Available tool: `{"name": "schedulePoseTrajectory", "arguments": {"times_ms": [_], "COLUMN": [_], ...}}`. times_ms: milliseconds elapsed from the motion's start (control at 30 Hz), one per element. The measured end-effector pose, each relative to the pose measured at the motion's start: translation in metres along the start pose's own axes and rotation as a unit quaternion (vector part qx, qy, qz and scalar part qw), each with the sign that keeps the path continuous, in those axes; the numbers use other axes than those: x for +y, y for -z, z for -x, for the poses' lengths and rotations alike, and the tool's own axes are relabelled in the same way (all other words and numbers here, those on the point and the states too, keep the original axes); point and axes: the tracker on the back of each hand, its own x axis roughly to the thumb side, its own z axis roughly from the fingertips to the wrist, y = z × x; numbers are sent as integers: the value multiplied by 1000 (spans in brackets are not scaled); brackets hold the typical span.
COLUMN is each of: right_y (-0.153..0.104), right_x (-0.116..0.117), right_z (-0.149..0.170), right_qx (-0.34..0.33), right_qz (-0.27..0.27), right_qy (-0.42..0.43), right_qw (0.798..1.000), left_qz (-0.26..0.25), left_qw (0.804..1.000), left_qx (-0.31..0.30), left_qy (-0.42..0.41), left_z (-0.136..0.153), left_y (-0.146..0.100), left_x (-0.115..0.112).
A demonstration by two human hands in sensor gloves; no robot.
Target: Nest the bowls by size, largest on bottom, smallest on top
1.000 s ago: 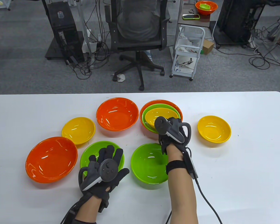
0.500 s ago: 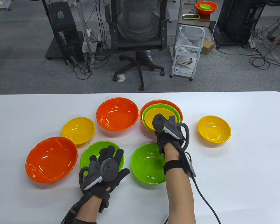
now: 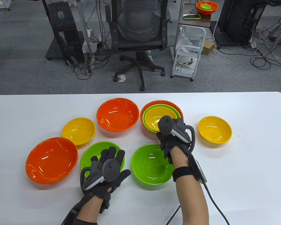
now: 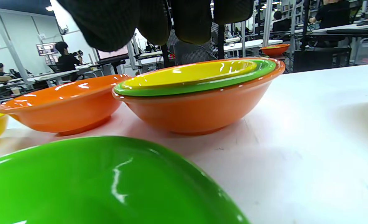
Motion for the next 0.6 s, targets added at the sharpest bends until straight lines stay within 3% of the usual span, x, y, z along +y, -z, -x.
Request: {"name": "schedulePoseTrajectory", "arguments": {"times_ms": [367,600], "right_y": [-72,-107], "right_x": [-15,-4], "right_z": [27,47], "right_qx": [-47,-73], "right_qz": [30,43], "right_qy": [-3,-14], "right_qw": [998,996], "left_qz": [-3,-8], "left_qw": [1000,1000], "left_qx": [3,8], "left_qy": [1,17], "left_z": [1,0], "left_y": [0,-1], "left_x": [1,2]}}
